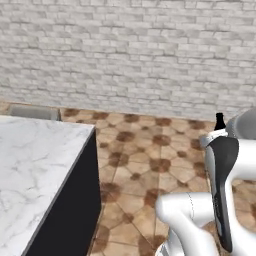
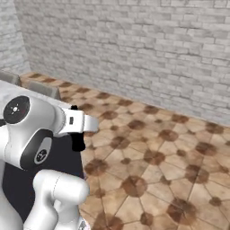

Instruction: Open the fridge, grab two sodas, and place both sodas inside the bowl with ice on the dining counter.

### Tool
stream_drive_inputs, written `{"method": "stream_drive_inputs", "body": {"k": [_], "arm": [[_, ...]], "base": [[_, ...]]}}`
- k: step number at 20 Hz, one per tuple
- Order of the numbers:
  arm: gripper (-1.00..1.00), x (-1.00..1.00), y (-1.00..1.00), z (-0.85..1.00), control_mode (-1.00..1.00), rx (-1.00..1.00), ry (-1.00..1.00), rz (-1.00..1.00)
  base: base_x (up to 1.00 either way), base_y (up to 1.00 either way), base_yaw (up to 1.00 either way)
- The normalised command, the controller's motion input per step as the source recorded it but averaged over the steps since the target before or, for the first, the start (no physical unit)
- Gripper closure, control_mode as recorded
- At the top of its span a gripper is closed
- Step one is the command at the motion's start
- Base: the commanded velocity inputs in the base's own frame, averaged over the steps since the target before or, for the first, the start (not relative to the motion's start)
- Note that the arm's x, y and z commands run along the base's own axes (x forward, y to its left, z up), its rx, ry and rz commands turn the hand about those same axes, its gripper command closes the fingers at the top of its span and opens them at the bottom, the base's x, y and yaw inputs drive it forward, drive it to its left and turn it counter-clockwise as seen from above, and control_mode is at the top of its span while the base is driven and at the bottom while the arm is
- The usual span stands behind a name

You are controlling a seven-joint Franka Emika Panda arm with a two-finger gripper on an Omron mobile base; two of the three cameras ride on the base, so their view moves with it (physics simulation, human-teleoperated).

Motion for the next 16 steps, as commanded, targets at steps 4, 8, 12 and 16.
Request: {"method": "stream_drive_inputs", "body": {"k": [4, 8, 12, 16], "arm": [[1.0, 0.0, 0.0, 0.0, 1.0, 0.0, 0.0, 0.0], [1.0, 0.0, 0.0, 0.0, 1.0, 0.0, 0.0, 0.0], [1.0, 0.0, 0.0, 0.0, 1.0, 0.0, 0.0, 0.0], [1.0, 0.0, 0.0, 0.0, 1.0, 0.0, 0.0, 0.0]], "base": [[1.0, -0.48, 0.08], [1.0, -0.31, 0.12], [1.0, -0.51, 0.16], [1.0, -0.49, 0.22]]}}
